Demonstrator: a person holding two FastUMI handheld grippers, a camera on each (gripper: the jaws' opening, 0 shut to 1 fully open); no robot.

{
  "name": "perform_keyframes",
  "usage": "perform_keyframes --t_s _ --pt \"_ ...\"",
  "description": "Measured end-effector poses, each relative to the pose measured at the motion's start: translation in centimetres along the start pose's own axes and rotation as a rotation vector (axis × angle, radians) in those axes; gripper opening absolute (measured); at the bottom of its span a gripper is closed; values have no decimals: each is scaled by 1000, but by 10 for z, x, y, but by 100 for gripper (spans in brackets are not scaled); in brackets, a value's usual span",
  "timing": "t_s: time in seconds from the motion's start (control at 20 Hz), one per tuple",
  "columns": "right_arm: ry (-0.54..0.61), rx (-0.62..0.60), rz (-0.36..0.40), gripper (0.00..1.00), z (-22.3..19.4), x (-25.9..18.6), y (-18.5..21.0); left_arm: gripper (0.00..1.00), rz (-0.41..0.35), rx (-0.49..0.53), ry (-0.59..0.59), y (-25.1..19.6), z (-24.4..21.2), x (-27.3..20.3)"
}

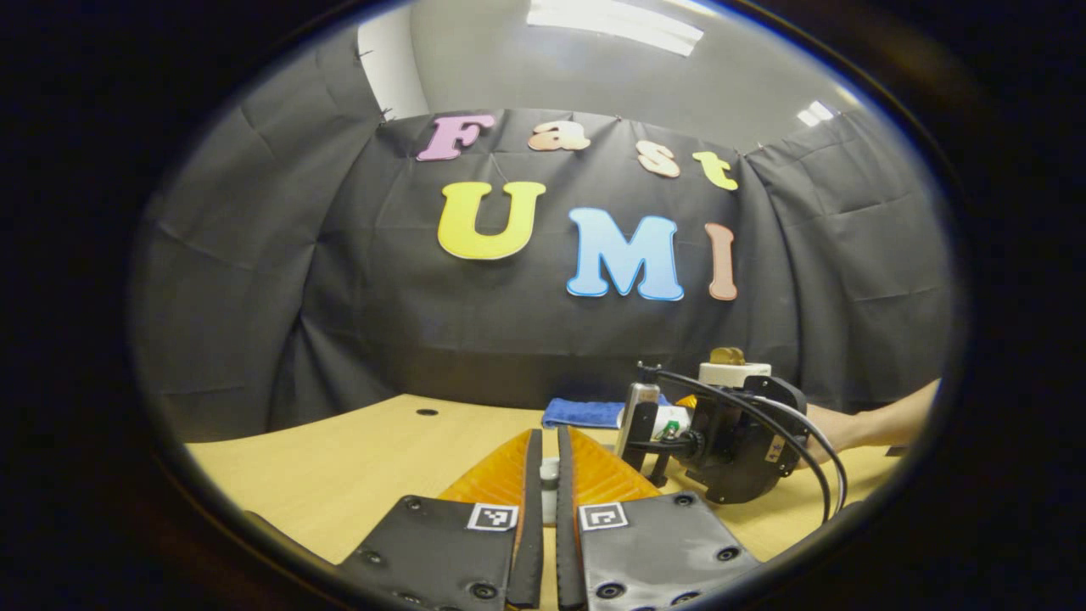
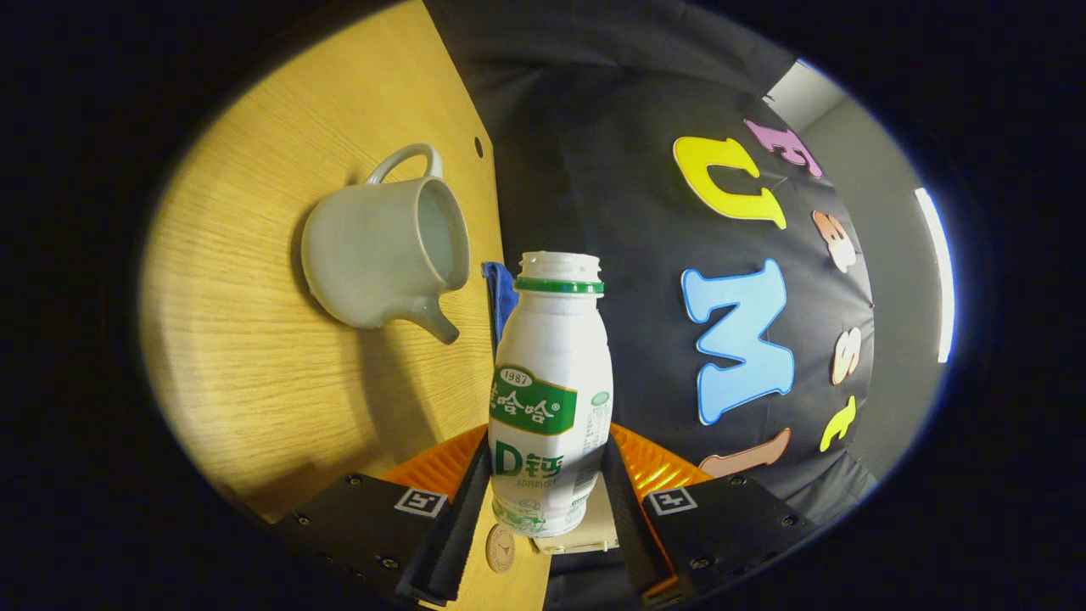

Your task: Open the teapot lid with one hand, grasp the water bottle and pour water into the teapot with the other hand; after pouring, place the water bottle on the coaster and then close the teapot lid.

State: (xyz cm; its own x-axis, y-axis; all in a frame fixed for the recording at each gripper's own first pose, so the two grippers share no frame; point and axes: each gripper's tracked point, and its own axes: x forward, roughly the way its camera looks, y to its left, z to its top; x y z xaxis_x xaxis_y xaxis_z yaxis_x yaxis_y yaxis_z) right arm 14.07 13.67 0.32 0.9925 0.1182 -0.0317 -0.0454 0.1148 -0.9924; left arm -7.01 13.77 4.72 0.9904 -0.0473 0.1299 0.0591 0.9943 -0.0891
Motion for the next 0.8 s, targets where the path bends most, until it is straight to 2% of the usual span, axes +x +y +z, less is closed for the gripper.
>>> perform_keyframes --t_s 0.05,0.3,0.35,0.7,0.75,0.8 --pt "-1 -23 -8 71 1 -1 -1 12 0 1 -1 0 0 0" --pt "-15 -137 -29 68 0 0 -3 12 -2 1 10 -1 -3 1" --pt "-15 -148 -28 71 -1 0 -4 12 0 -1 11 0 -3 2" --pt "-26 -280 -70 71 0 0 -6 12 -11 8 24 -6 -5 3" --pt "-26 -291 -73 71 1 0 -6 17 -9 10 24 -5 -6 2" --pt "-27 -301 -75 71 1 0 -6 17 -10 9 23 -6 -6 2"
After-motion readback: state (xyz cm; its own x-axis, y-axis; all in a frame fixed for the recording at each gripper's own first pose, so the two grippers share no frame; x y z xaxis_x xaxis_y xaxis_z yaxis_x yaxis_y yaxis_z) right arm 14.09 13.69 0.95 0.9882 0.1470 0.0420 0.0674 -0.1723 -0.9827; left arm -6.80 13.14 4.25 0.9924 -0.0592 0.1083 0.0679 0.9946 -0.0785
